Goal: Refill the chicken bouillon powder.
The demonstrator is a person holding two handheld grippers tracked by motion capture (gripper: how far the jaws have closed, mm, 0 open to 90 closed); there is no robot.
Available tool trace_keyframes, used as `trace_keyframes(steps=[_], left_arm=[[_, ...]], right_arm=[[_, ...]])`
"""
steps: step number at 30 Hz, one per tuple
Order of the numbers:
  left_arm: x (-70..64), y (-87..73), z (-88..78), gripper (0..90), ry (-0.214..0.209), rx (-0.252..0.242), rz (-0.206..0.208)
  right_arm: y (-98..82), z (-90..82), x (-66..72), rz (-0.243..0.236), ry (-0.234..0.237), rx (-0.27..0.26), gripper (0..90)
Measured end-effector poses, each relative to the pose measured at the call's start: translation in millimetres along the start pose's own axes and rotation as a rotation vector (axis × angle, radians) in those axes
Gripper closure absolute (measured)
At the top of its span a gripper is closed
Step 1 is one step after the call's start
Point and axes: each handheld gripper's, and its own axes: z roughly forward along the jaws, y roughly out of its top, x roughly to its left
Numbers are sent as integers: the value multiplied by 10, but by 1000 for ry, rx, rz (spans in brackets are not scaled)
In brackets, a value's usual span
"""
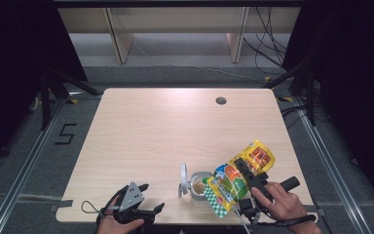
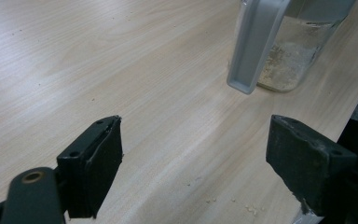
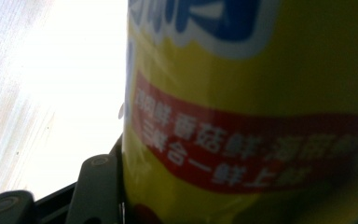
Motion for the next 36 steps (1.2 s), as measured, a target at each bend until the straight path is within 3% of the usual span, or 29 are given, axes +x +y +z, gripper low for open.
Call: trace_keyframes(steps=[5, 6, 8, 15, 18, 19, 20, 22, 36], left_arm=[[4, 2, -3, 181, -3, 5, 0], [5, 3, -3, 181, -3, 5, 0], [3, 1, -4, 181, -4, 6, 1], [2, -2, 2, 181, 1, 0, -1], [1, -1, 1, 181, 0, 0, 2], [1, -2, 1, 180, -1, 1, 2], [1, -1, 2, 181, 1, -1, 0], [0, -1, 2, 181, 0, -1, -1], [3, 1, 1, 181, 1, -1, -3]], right_arm=[[-9, 1, 16, 17, 7, 4, 469], [-8, 9, -6, -13, 5, -5, 469], [-12, 5, -6, -15, 5, -6, 469], [-18, -5, 0, -1, -3, 6, 469], [-15, -15, -18, -20, 12, 16, 470], [-21, -13, -6, -7, -8, 6, 469], [-17, -19, -22, -17, 8, 21, 470], [-25, -9, -12, -10, -10, 7, 470], [-31, -10, -3, -10, -8, 7, 470]])
